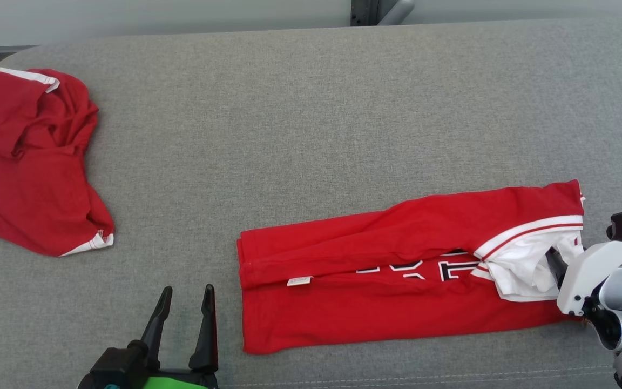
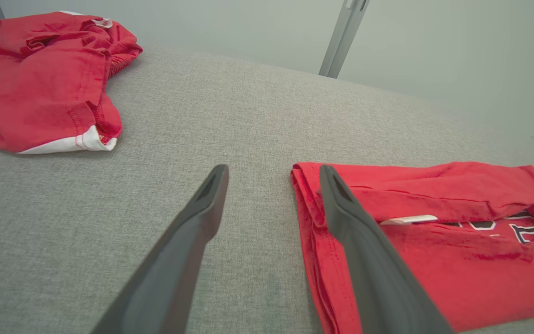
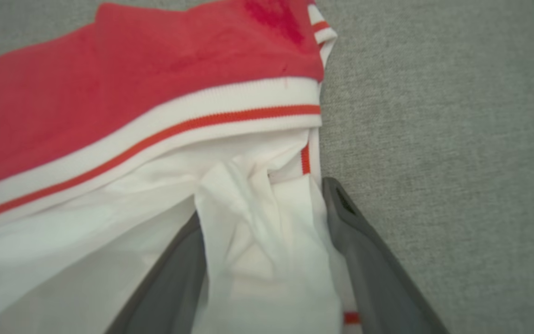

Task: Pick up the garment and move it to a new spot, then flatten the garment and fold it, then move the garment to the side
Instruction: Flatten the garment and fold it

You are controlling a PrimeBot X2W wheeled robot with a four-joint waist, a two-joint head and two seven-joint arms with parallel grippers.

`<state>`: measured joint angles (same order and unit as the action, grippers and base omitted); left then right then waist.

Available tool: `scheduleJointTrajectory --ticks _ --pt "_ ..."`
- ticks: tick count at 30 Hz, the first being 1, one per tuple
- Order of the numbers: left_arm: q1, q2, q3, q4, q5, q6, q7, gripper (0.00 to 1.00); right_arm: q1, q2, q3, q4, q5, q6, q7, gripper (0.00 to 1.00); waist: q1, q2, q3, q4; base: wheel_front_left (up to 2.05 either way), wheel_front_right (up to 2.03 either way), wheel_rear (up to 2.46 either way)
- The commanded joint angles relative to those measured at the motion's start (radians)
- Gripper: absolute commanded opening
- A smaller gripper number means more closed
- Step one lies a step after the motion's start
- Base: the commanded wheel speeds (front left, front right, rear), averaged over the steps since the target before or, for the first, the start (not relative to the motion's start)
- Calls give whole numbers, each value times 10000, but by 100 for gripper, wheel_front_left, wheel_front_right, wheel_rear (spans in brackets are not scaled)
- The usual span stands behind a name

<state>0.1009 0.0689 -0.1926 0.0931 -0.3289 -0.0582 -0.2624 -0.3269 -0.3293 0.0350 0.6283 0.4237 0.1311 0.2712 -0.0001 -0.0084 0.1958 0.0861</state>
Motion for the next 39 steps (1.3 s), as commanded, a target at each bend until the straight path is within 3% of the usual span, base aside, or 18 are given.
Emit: scheduleJointTrajectory --ticks 1,2,10,18,23,29,35,39 --pt "103 -57 56 65 8 -114 -30 100 236 264 384 276 435 5 269 25 1 84 -73 24 0 0 0" --pt "92 -72 99 105 54 -160 -30 100 267 361 557 200 896 41 334 0 1 84 -105 20 0 0 0" --pt "267 -131 733 239 265 -348 -31 100 174 -717 813 -213 2766 -10 -173 0 1 84 -535 -412 0 0 0" --pt "364 -166 1063 385 434 -470 -31 100 222 -2561 -635 392 3362 -12 -282 0 1 84 -896 -623 0 0 0" --pt "442 -174 1260 482 436 -549 -31 100 318 -3158 -1057 -185 3282 -9 -213 0 1 84 -1039 -632 0 0 0" --pt "526 -183 1368 596 218 -586 -31 100 717 -2663 -194 -2219 3145 -5 65 0 1 84 -1189 -672 0 0 0" --pt "356 -181 1213 652 0 -511 -31 100 1091 -1275 1600 -3889 2785 -4 419 0 1 84 -1143 -612 0 0 0" --pt "225 -179 1077 719 -11 -487 -31 100 776 -260 2720 -3964 2439 -4 468 0 1 84 -1012 -532 0 0 0"
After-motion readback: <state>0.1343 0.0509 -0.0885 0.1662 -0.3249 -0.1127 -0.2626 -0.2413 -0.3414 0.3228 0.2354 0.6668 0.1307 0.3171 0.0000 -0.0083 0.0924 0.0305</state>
